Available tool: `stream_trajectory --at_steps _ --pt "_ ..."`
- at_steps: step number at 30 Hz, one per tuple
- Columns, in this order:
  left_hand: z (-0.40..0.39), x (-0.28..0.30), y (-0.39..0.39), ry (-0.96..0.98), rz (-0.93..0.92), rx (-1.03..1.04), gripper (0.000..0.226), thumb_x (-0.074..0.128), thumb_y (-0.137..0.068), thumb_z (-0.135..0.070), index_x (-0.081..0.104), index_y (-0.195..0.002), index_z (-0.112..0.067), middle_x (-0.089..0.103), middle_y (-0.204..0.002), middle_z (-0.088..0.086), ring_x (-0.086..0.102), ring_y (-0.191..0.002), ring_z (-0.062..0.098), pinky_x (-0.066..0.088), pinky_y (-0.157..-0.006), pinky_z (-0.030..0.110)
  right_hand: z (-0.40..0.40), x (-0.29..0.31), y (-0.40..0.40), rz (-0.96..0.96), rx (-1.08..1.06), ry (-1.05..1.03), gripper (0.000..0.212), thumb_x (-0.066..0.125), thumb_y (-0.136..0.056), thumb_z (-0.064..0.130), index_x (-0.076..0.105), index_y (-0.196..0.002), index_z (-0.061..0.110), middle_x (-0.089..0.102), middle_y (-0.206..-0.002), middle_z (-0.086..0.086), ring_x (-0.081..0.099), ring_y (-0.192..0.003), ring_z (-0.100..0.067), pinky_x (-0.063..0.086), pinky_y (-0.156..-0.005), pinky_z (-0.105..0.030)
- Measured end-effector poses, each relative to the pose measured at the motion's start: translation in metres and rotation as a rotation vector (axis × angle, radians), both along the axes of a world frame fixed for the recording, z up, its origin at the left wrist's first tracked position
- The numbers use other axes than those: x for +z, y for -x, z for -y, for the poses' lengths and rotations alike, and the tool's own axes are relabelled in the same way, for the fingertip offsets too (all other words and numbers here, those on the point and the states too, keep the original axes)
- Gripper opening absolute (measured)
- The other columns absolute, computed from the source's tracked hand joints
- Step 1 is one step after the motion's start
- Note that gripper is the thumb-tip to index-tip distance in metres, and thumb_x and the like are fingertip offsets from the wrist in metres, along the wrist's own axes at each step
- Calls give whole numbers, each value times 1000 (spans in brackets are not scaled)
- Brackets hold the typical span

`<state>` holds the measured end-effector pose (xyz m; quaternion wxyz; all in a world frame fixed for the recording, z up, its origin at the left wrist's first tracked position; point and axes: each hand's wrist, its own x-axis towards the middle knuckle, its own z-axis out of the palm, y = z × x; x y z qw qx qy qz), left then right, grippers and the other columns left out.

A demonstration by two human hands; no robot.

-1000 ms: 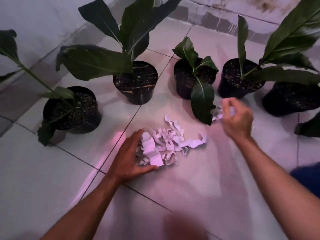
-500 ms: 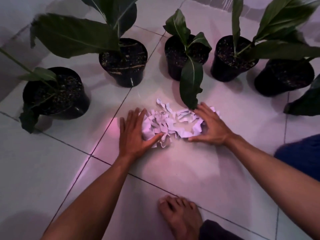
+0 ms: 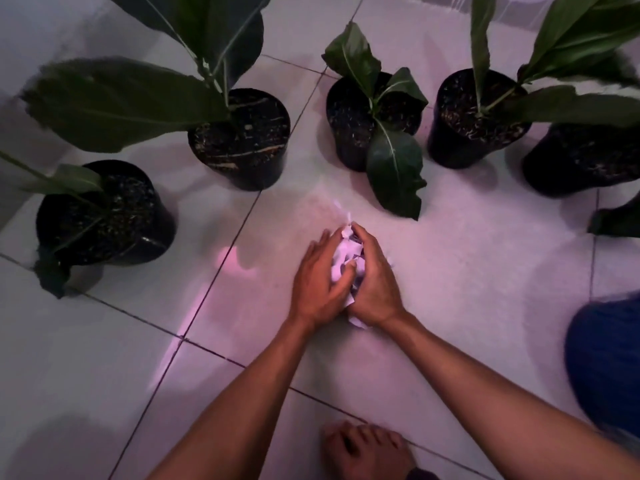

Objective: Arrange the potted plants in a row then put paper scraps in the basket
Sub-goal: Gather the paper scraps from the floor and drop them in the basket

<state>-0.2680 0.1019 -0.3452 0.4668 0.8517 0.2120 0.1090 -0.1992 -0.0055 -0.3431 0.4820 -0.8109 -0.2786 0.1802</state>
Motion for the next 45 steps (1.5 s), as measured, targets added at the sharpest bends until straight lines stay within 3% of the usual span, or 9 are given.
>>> stream_trajectory --at_steps 7,15,24,28,31,35,38,40,45 --pt "27 18 -27 833 164 535 43 55 -90 -12 66 -131 -6 73 -125 15 71 -109 34 62 -87 36 -27 16 13 -307 -372 -329 52 74 -83 15 59 -131 4 71 -127 -10 71 -115 -20 59 -100 -42" --pt "78 104 -84 1174 332 328 51 64 -74 -19 68 -121 -1 72 -108 18 69 -96 29 57 -83 34 13 100 -26 -187 -635 -545 47 61 -72 -14 55 -118 -9 72 -104 -10 73 -90 -5 59 -82 -23" --pt "189 300 -174 1164 363 -446 51 59 -76 -18 64 -121 5 66 -113 24 62 -104 33 49 -96 42 125 297 -90 357 -1039 -769 52 61 -69 3 60 -121 -1 71 -117 -14 71 -110 -24 57 -98 -44" --pt "269 344 -187 1012 311 -664 46 52 -83 -23 64 -113 11 66 -115 37 67 -103 48 53 -94 58 206 341 -89 519 -1146 -709 44 54 -72 2 55 -115 -1 70 -109 -13 70 -94 -13 58 -81 -24" --pt "322 346 -191 819 164 -810 38 52 -81 -36 66 -96 -4 69 -91 21 65 -76 42 55 -67 58 277 343 -81 449 -1185 -487 37 54 -80 7 52 -116 12 71 -101 0 69 -81 0 55 -70 -18" --pt "357 326 -199 545 -97 -967 59 55 -63 -53 70 -99 -8 73 -96 16 70 -85 35 55 -88 64 347 329 -68 159 -1099 -140 36 70 -71 15 65 -107 19 75 -89 6 70 -76 -5 56 -70 -30" --pt "354 317 -199 288 -269 -1009 70 58 -69 -62 73 -115 -12 76 -112 12 72 -96 32 59 -90 46 367 324 -60 -54 -927 211 41 87 -68 3 69 -97 25 76 -93 7 72 -81 -5 56 -71 -25" --pt "346 315 -200 197 -306 -970 72 62 -70 -67 74 -118 -14 77 -116 9 72 -95 27 56 -77 34 373 324 -58 -113 -910 423 58 95 -61 13 65 -111 23 72 -108 2 70 -99 -19 53 -77 -31" --pt "315 328 -202 192 -201 -863 46 67 -84 -58 79 -98 -15 81 -95 2 76 -91 23 60 -93 41 375 339 -64 -156 -963 571 95 99 -58 30 56 -143 25 64 -130 0 63 -113 -24 48 -103 -40"
